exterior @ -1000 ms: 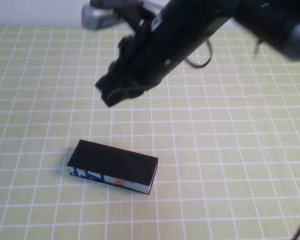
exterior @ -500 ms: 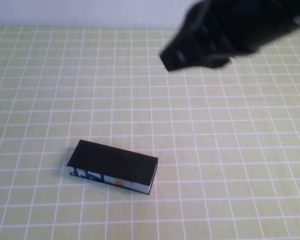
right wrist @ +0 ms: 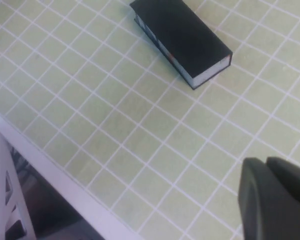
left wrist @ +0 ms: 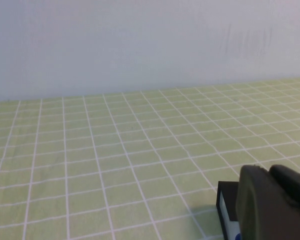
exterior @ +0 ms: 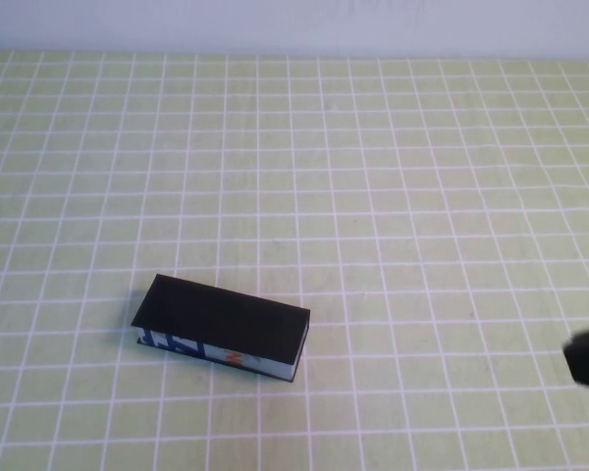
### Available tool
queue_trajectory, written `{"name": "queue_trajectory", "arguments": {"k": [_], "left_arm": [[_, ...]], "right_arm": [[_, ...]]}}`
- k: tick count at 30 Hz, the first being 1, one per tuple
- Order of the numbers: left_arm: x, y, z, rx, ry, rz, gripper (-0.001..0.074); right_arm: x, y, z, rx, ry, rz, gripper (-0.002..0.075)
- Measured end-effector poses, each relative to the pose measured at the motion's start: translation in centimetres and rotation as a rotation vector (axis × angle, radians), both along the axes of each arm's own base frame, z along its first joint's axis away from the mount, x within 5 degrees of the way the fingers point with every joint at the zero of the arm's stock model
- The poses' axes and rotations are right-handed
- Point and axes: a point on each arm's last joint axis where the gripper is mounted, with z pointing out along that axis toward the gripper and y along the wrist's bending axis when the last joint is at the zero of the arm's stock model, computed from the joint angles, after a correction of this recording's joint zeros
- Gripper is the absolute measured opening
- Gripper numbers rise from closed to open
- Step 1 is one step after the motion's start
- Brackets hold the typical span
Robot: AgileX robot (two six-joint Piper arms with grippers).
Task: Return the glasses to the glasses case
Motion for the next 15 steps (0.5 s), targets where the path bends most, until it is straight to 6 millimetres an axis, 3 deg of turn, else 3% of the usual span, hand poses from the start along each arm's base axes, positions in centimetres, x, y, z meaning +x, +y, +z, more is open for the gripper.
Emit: {"name": "queue_trajectory", "arguments": {"k": [8, 15], "left_arm": [[0.0, 0.0, 0.0, 0.0, 0.0, 0.0, -0.0002], [0.0, 0.0, 0.0, 0.0, 0.0, 0.0, -0.0002]], "right_arm": [[-2.9, -2.8, -6.7, -0.052, 0.054, -0.039, -0.0011], [-2.2, -2.9, -9.6, -0.054, -0.013, -0.081, -0.0011]]}}
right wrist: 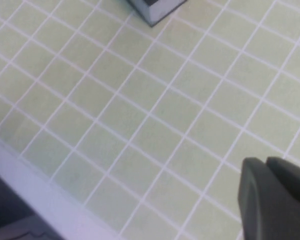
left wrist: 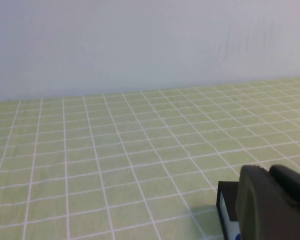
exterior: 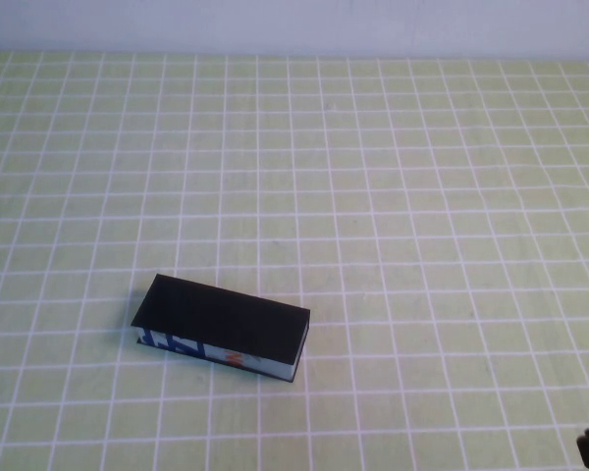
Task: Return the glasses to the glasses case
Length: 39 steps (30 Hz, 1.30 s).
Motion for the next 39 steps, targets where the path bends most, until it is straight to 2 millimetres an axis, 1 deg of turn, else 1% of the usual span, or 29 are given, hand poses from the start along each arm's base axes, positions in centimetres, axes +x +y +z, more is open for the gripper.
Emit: {"name": "queue_trajectory", "arguments": {"k": [3, 5, 8, 11, 14, 17, 19, 22, 26, 39], "left_arm": [[0.0, 0.0, 0.0, 0.0, 0.0, 0.001, -0.0002], [0.0, 0.0, 0.0, 0.0, -0.001, 0.002, -0.0002], [0.0, 0.0, 0.0, 0.0, -0.001, 0.002, -0.0002], [0.0, 0.0, 0.0, 0.0, -0.001, 0.002, -0.0002], [0.0, 0.0, 0.0, 0.0, -0.001, 0.002, -0.0002], [0.0, 0.0, 0.0, 0.002, -0.002, 0.002, -0.0002], [0.0, 0.0, 0.0, 0.002, -0.002, 0.002, -0.0002], [0.0, 0.0, 0.0, 0.001, -0.003, 0.004, -0.0002], [0.0, 0.0, 0.0, -0.003, -0.002, 0.004, -0.0002], [0.0, 0.0, 0.0, -0.006, -0.001, 0.004, -0.0002]], "right_arm": [[0.8, 0.0, -1.2, 0.012, -0.092, -0.028, -0.0011], [1.6, -0.3, -2.0, 0.038, -0.16, -0.087, -0.0011], [2.9, -1.5, -3.8, 0.083, -0.274, -0.246, -0.0011], [3.4, -3.4, -5.7, 0.107, -0.369, -0.426, -0.0011], [2.8, -5.1, -7.5, 0.133, -0.491, -0.572, -0.0011], [1.7, -6.2, -9.0, 0.158, -0.61, -0.673, -0.0011], [0.9, -6.6, -10.0, 0.189, -0.655, -0.721, -0.0011], [-0.1, -6.8, -11.2, 0.249, -0.669, -0.76, -0.0011], [-1.0, -6.7, -11.4, 0.293, -0.695, -0.762, -0.0011], [-1.3, -6.3, -13.1, 0.245, -0.524, -0.724, -0.0011]]}}
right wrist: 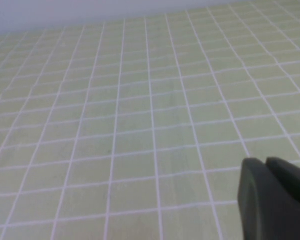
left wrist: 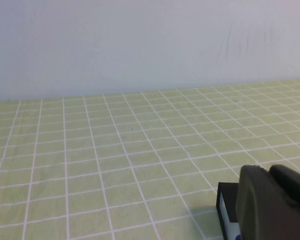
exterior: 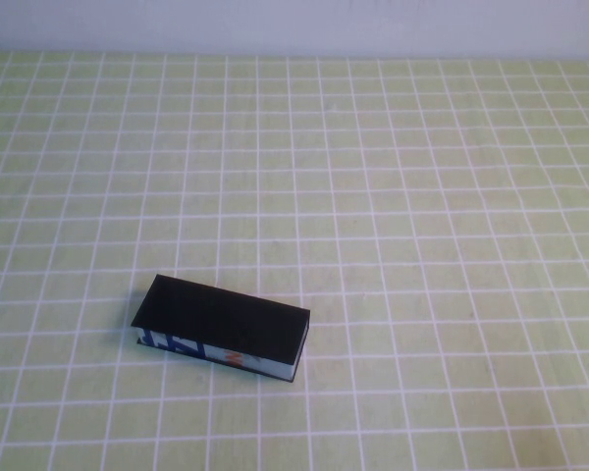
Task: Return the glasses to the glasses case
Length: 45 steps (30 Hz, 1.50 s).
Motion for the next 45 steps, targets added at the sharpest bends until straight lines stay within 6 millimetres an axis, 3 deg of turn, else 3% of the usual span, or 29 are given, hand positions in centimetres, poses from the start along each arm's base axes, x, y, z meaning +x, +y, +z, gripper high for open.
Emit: {"name": "queue_trajectory", "arguments": {"k": [4, 34, 39, 45], "left_arm": [[0.0, 0.0, 0.0, 0.0, 0.0, 0.0, -0.0002], [0.08, 0.29, 0.19, -0.007, -0.02, 0.033, -0.0002], [0.08, 0.3, 0.19, 0.161, -0.063, 0.033, -0.0002], [0.18, 0.97, 0.65, 0.171, -0.108, 0.139, -0.0002]], "right_arm": [[-0.16, 0.09, -0.65, -0.004, 0.073, 0.011, -0.0011], [-0.17, 0.09, -0.68, -0.004, 0.077, 0.012, -0.0011], [-0.17, 0.09, -0.68, -0.004, 0.077, 0.012, -0.0011], [-0.17, 0.09, -0.68, -0.004, 0.077, 0.012, -0.0011]]}}
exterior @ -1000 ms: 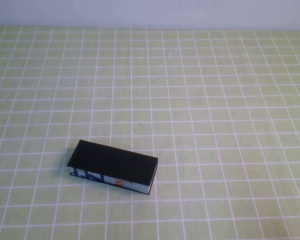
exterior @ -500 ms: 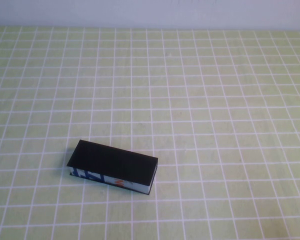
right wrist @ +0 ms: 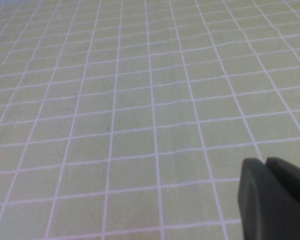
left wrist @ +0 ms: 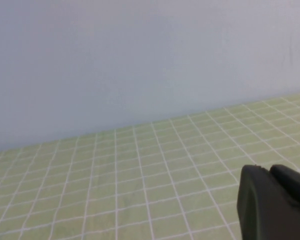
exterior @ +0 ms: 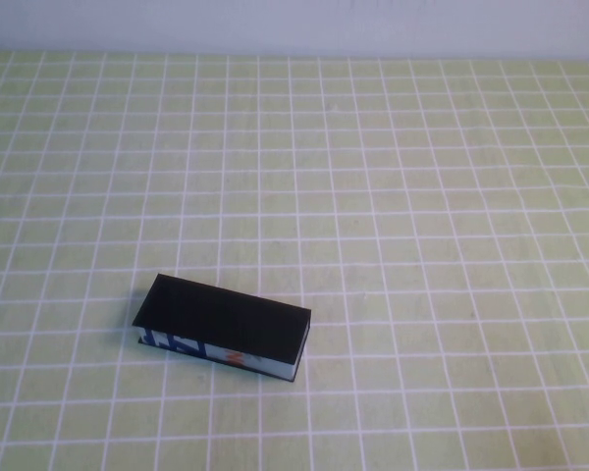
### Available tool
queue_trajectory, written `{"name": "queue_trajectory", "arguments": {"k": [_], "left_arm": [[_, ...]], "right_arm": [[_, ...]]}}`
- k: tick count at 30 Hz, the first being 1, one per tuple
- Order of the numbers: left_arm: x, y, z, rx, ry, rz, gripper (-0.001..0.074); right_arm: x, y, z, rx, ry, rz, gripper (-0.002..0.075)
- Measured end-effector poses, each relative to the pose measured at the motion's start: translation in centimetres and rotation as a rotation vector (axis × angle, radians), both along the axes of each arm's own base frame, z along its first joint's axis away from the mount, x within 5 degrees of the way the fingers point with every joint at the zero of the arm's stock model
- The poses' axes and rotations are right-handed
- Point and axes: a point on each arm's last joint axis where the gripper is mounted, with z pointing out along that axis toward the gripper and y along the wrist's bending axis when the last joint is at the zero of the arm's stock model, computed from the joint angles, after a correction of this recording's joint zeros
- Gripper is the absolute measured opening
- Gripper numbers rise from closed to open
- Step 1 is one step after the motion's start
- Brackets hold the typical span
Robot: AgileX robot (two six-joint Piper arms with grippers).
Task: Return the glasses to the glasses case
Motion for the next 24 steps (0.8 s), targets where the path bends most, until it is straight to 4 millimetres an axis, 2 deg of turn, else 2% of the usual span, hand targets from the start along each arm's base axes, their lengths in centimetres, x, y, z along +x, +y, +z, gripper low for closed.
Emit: {"name": "queue_trajectory", "arguments": {"k": [5, 15, 24], "left_arm": [[-0.4, 0.4, -0.3, -0.086, 0.024, 0.062, -0.0002], [-0.9, 0.5, -3.2, -0.094, 0.342, 0.096, -0.0002], [-1.0, 0.6, -3.5, -0.089, 0.372, 0.099, -0.0002]], "right_arm": [[0.0, 0.0, 0.0, 0.0, 0.0, 0.0, -0.0011], [0.0, 0.0, 0.0, 0.0, 0.0, 0.0, -0.0011], [0.0, 0.0, 0.0, 0.0, 0.001, 0.0, -0.0011]]}}
